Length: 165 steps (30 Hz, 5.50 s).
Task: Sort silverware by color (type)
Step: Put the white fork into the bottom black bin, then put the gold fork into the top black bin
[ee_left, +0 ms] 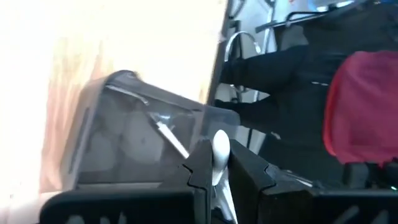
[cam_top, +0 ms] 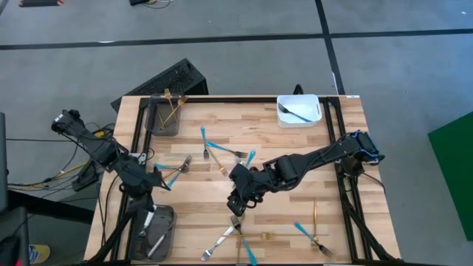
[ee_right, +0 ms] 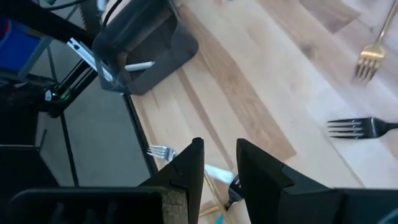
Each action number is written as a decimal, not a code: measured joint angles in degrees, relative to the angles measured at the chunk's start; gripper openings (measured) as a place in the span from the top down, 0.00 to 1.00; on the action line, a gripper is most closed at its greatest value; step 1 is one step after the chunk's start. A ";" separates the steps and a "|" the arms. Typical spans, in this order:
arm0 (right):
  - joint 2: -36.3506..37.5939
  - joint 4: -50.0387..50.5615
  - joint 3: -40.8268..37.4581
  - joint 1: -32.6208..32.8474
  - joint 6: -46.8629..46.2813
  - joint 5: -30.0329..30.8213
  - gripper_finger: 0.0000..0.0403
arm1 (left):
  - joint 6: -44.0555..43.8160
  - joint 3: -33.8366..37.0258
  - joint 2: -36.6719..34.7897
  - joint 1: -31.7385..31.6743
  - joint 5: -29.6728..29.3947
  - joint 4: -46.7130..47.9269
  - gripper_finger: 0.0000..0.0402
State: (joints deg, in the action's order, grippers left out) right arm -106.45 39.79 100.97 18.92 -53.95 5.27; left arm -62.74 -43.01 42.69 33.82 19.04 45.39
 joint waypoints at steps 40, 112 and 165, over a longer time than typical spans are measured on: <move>-10.32 23.43 0.00 20.36 -30.09 7.08 0.70 | 15.44 -11.24 6.24 3.66 -38.44 -18.38 0.66; 2.04 4.94 -1.70 1.31 13.41 33.50 0.94 | 27.70 -11.20 8.14 -8.64 -55.09 -24.76 0.52; 5.92 -4.74 -1.66 -16.81 18.31 6.53 0.65 | 54.03 -20.67 22.56 -81.92 -26.91 2.57 0.98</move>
State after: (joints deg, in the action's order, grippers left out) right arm -100.53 35.05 99.31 2.11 -35.64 11.79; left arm -8.71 -63.68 65.26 -48.10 -7.87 47.96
